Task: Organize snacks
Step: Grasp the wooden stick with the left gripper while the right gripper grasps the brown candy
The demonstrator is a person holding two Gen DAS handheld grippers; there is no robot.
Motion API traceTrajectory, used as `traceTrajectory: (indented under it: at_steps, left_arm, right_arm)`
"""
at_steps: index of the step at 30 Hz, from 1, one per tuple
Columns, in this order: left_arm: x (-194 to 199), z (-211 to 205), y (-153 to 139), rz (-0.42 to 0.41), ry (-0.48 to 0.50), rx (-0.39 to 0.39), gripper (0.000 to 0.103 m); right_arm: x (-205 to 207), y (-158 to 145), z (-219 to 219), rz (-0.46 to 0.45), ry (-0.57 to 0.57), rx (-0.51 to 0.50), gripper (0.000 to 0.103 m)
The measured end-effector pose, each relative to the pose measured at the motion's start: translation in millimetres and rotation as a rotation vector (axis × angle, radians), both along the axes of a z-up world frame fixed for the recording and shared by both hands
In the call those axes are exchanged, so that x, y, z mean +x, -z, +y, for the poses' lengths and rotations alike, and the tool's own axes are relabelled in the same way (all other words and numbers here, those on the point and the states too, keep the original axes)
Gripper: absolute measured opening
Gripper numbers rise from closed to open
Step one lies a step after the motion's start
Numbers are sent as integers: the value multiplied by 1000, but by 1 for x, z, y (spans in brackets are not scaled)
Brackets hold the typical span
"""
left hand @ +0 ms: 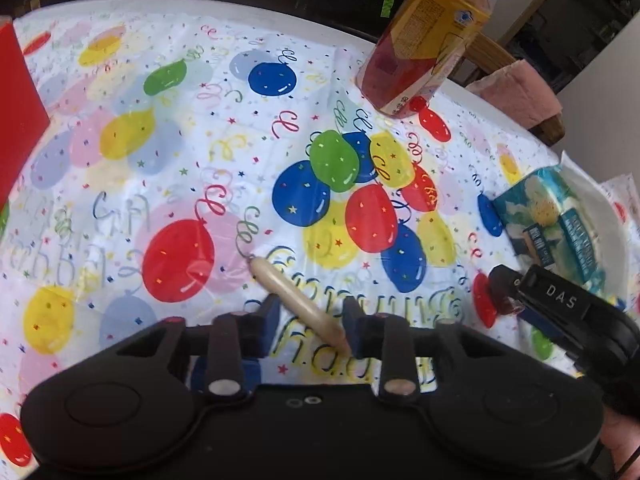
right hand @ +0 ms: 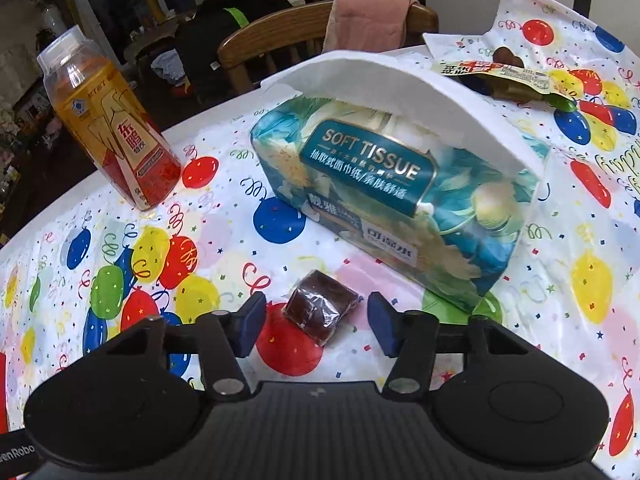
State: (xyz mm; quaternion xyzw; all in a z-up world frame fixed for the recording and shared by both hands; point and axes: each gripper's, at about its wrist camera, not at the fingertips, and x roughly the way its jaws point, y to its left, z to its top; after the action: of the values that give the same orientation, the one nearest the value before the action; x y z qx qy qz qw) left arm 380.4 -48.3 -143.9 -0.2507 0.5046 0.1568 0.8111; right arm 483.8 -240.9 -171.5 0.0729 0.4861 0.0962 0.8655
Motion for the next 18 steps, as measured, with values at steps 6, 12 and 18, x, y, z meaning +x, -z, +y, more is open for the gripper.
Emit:
traceTrajectory:
  at_steps: [6, 12, 18]
  left_arm:
    - [-2, 5, 1, -5, 6, -23, 16]
    - [-11, 8, 0, -16, 29, -31, 7]
    - [-28, 16, -2, -18, 44, -33, 6]
  right_arm:
    - [0, 1, -2, -5, -13, 12, 40]
    - [-10, -1, -6, -12, -41, 31, 39]
    - [-34, -10, -7, -21, -113, 12, 39]
